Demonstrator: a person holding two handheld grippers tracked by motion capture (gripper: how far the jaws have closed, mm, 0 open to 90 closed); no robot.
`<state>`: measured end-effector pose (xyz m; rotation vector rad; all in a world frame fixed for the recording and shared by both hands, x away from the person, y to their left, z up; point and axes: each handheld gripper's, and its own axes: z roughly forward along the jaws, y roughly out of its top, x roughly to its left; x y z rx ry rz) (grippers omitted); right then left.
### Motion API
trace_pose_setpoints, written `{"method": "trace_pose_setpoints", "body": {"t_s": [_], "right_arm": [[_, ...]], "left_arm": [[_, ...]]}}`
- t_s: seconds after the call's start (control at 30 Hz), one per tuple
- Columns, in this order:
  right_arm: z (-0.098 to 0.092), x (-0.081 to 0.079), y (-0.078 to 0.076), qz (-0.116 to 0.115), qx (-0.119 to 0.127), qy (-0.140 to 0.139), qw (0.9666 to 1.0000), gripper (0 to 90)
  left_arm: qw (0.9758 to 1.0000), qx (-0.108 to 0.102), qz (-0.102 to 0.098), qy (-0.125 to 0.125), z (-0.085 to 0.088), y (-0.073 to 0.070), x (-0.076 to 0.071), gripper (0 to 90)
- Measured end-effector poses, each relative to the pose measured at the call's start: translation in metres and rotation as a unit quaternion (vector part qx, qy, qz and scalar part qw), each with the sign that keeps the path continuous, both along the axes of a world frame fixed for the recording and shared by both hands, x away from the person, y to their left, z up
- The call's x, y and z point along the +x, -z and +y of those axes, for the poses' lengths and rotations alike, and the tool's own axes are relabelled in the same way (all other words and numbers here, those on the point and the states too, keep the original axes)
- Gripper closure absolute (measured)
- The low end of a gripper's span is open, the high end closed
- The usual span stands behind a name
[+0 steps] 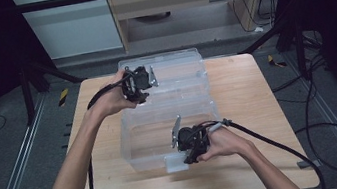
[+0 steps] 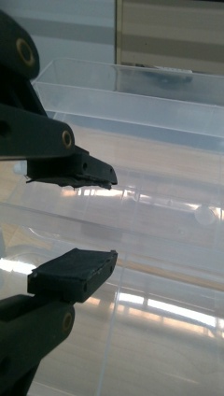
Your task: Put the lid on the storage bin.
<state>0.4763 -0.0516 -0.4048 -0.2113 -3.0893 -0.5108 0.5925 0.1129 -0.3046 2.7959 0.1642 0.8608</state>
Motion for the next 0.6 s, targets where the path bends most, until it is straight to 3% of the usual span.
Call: {"method": "trace_pose_setpoints", "body": {"t_s": [0.37, 0.6], "right_arm": [[-0.0001, -0.0002, 0.0003, -0.004, 0.002, -0.002, 1.0000, 62.9], [0.0000, -0.0005, 0.0001, -0.003, 0.001, -0.002, 1.0000, 63.0]], "left_arm": [[0.9998, 0.009, 0.012, 0.009, -0.0058, 0.0053, 0.0010, 63.5], [0.9993, 0.027, 0.018, 0.019, -0.0087, 0.0071, 0.0020, 66.3]]}}
